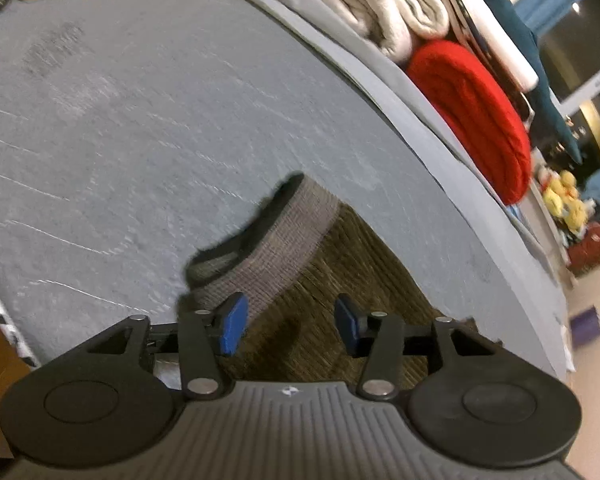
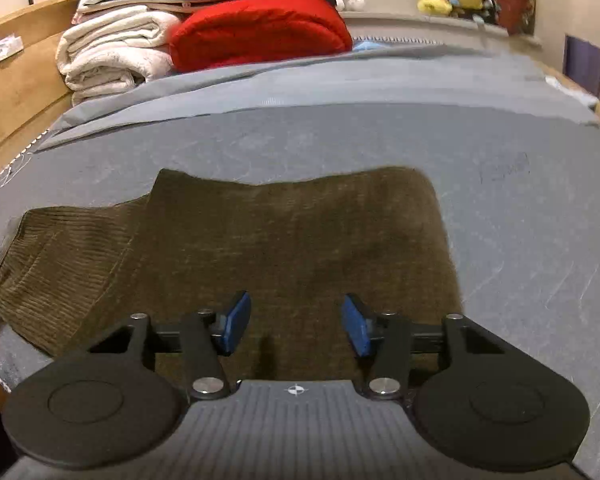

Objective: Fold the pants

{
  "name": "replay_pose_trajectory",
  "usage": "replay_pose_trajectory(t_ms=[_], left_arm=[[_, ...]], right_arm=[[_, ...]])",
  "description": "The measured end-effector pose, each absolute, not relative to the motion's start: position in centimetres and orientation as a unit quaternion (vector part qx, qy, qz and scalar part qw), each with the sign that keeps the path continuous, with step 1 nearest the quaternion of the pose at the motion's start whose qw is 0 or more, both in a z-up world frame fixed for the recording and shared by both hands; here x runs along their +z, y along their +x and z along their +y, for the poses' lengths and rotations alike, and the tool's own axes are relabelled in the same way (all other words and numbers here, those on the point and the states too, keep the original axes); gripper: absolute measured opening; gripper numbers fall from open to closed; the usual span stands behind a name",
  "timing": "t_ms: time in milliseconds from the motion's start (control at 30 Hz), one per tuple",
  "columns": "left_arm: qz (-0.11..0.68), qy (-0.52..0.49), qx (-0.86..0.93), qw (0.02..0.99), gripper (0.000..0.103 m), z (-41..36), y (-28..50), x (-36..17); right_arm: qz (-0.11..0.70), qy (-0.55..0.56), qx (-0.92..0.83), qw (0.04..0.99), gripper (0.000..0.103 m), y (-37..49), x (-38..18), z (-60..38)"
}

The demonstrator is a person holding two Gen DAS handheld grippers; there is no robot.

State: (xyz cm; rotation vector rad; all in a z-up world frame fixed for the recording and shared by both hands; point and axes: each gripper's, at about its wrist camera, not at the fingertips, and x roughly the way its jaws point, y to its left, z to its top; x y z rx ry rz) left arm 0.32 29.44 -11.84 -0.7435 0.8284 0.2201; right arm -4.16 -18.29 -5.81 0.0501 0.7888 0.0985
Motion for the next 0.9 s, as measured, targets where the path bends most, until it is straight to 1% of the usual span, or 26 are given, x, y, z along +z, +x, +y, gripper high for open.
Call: replay_pose_trajectory(t_ms=[33,67,100,167,233,333,367,400,433,567,633,667,700,767,800,867,900], left_arm=[[0.386,-0.347,0.121,0.846,0.070,29.5,0.0,-11.5],[0.382,-0.346,0.132,0.847,0.077,29.5,-0.4,-11.2],[0.382,-0.348,0.141,0.844,0.079,29.5,-0.5,-11.2],[0.398,-0.355,0.145,0.833,0.079,29.5,-0.4,-11.9],[0.421,-0.365,0.148,0.817,0.079,29.8,-0.1,-13.3],[0.439,-0.390,0.146,0.796,0.079,30.0,0.3,-15.2],[0.446,-0.398,0.140,0.789,0.079,30.0,0.7,-15.9],[0.446,-0.399,0.136,0.790,0.084,29.8,1.1,-16.3],[0.439,-0.388,0.132,0.800,0.086,29.5,1.4,-16.3],[0.426,-0.355,0.120,0.824,0.085,28.0,2.6,-16.7],[0.429,-0.326,0.122,0.833,0.068,27.1,3.0,-16.5],[0.430,-0.322,0.124,0.835,0.056,26.9,3.0,-16.5],[0.424,-0.331,0.124,0.834,0.042,27.0,2.8,-16.3],[0.413,-0.332,0.113,0.840,0.026,26.6,2.8,-15.3],[0.405,-0.300,0.104,0.857,0.023,25.5,3.1,-14.0],[0.382,-0.237,0.080,0.890,0.022,23.0,3.2,-11.0],[0.371,-0.224,0.067,0.898,0.021,21.8,3.2,-9.8]], right_arm=[[0.391,0.024,0.043,0.919,0.055,-3.9,-6.1,-18.6],[0.404,0.036,0.045,0.913,0.055,-3.5,-6.4,-19.0],[0.416,0.050,0.051,0.907,0.056,-3.1,-6.7,-19.2],[0.447,0.045,0.060,0.891,0.057,-2.4,-7.7,-19.0],[0.469,-0.017,0.061,0.881,0.057,-2.1,-8.8,-17.5],[0.467,-0.071,0.062,0.879,0.058,-2.0,-8.9,-15.9],[0.466,-0.067,0.063,0.880,0.058,-2.0,-8.7,-15.8],[0.466,-0.056,0.064,0.881,0.058,-1.9,-8.5,-15.9],[0.467,-0.039,0.064,0.881,0.058,-1.7,-8.3,-16.1],[0.471,0.004,0.052,0.880,0.058,-1.4,-8.0,-17.4],[0.471,0.012,0.049,0.881,0.058,-1.4,-8.0,-17.9],[0.471,0.013,0.048,0.881,0.058,-1.6,-7.9,-17.9],[0.469,0.015,0.047,0.882,0.058,-1.7,-7.8,-18.0],[0.466,0.022,0.045,0.883,0.058,-2.1,-7.6,-18.4],[0.463,0.028,0.042,0.885,0.058,-2.2,-7.4,-18.8],[0.455,0.045,0.034,0.889,0.058,-2.4,-6.8,-19.8],[0.450,0.057,0.028,0.891,0.058,-2.5,-6.5,-20.3]])
